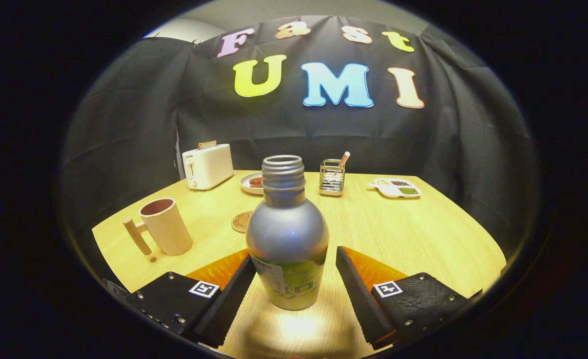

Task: Take the bottle from table, then pour the juice into the cup, finally place the bottle on the coaster

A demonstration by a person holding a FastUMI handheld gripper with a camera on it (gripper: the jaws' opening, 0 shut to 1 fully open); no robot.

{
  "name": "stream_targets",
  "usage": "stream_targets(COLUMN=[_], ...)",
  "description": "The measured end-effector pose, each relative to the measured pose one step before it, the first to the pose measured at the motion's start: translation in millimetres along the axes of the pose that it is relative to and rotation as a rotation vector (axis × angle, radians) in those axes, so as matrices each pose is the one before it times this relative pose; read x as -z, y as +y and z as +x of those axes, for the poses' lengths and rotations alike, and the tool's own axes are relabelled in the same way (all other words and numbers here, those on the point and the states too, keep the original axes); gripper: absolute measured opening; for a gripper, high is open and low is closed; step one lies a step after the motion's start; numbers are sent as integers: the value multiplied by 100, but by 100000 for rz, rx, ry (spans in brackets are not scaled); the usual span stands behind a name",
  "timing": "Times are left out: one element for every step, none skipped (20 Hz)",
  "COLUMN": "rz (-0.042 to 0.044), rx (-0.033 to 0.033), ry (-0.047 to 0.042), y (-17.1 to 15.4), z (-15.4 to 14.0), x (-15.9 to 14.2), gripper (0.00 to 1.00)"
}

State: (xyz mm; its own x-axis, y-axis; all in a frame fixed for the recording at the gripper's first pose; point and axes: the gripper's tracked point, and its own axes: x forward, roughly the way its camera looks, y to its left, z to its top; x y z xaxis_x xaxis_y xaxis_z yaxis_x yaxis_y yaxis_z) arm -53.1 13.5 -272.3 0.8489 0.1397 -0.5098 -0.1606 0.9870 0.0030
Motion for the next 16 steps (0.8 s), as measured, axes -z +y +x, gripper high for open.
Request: stream_targets(rz=[-100, 338, 627, 157, -404, -215, 473, 556, 903, 540, -965, -1792, -1521, -1683, -1474, -1246], rx=[270, -569, -892, -507, -106, -229, -341, -107, 695, 223, -156, -1120, -1191, -962, -88, -456], ry=[851, 1207, 1148, 532, 21, 110, 1066, 1037, 465, 834, 1405, 2367, 1520, 792, 326, -250], y=[6, 240, 280, 264, 94, 127, 187, -41, -138, 37, 105, 316, 392, 102, 101, 55], z=[66, 100, 92, 132, 102, 140, 165, 1, -56, 36, -217, 292, -428, 361, -90, -187], x=[220, 358, 166, 118, -95, 64, 86, 189, -89, 99, -56, 91, -136, -231, -344, -295], gripper=[97, 97, 97, 97, 98, 97, 97, 96, 91, 87, 80, 81, 75, 72, 70, 70])
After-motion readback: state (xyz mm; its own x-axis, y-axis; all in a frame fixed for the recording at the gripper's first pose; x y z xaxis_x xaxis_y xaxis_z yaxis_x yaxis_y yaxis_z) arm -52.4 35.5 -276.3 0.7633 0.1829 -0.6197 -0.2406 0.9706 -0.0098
